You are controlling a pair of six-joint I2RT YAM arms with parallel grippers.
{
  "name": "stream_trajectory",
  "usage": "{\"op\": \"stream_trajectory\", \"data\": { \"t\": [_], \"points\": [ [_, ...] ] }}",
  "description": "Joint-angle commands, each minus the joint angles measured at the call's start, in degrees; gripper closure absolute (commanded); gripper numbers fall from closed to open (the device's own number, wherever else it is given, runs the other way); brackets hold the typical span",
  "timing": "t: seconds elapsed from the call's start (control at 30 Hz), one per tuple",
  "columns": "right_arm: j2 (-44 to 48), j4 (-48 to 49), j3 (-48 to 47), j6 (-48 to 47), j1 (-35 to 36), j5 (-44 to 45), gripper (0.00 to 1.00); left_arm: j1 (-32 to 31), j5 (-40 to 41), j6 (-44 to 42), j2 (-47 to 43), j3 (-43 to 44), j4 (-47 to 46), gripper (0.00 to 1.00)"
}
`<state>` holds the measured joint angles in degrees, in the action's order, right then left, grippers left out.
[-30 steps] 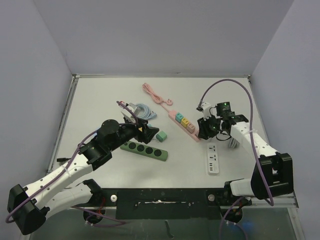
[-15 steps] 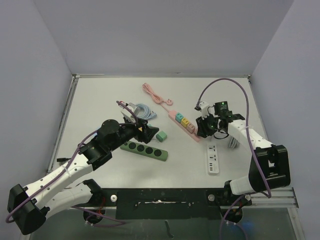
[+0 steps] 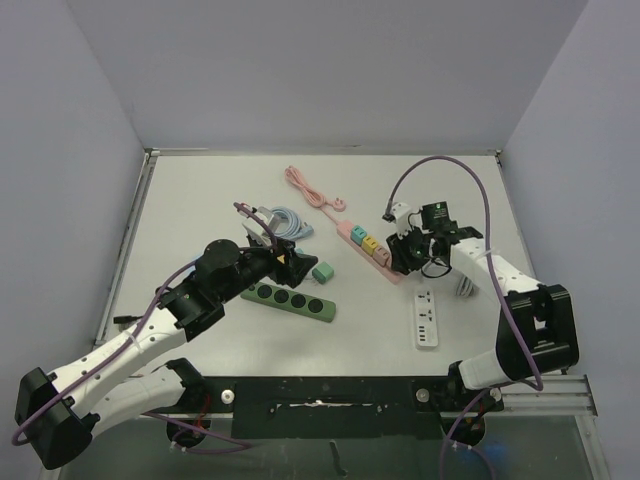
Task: Insert the plug
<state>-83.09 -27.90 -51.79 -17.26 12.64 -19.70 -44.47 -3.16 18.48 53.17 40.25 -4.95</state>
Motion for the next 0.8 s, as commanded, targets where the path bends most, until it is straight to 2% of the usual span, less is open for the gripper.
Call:
{"op": "stream_trajectory", "data": {
  "t": [0.0, 0.17, 0.37, 0.5, 0.6, 0.77],
  "points": [
    [-5.1, -1.1, 2.0, -2.2, 1.0, 10.3, 1.00, 0.3, 1.2, 0.2, -1.0, 0.1, -3.1, 0.33],
    [-7.3, -1.0, 2.4, -3.9, 1.1, 17.7, 1.00, 0.3, 1.6, -0.1, -1.3, 0.2, -2.8, 0.33],
    [-11.5, -0.2, 3.0, -4.0, 1.1, 17.8, 1.00, 0.3, 2.1, -0.3, -1.6, 0.3, -2.2, 0.33],
    [-12.3, 1.2, 2.9, -1.7, 1.2, 20.9, 0.99, 0.3, 2.8, -0.3, -1.9, 0.1, -2.4, 0.33],
    [-8.1, 1.7, 1.4, 0.6, 1.3, 18.9, 0.89, 0.3, 3.1, -0.2, -2.0, 0.1, -2.7, 0.33],
    [-0.2, -0.5, -2.3, 3.5, 1.4, 10.8, 0.59, 0.3, 4.6, -0.2, -1.9, 0.2, -2.8, 0.33]
  ]
}}
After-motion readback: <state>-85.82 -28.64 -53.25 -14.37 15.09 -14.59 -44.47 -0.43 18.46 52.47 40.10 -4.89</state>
